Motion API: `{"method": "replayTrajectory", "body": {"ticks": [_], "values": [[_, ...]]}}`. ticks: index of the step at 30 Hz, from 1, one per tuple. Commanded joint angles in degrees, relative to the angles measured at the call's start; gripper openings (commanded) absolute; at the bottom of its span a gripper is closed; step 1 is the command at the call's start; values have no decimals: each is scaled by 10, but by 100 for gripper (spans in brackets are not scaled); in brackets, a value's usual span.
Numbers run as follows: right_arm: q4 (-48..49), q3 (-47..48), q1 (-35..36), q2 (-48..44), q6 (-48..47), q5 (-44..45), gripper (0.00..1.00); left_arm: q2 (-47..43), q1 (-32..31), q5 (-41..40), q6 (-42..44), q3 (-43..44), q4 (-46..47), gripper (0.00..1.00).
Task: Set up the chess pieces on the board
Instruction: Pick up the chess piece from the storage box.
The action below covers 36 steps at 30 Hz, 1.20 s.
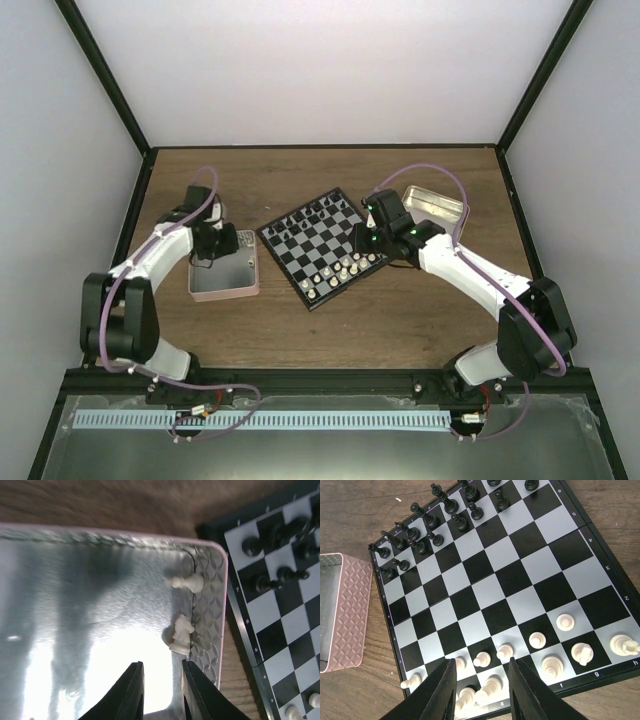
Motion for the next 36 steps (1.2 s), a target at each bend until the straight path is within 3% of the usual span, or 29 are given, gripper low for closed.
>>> {"method": "replayTrajectory", "body": {"ticks": [1, 26, 36], "values": [[8, 6, 5, -5, 5, 2, 30, 54, -21, 57, 5, -7, 27, 23], [3, 2, 5, -8, 11, 8, 30, 159, -35, 60, 27, 1, 56, 26], [3, 4, 5, -9, 13, 8, 30, 173, -35, 56, 55, 22, 46, 33]]}}
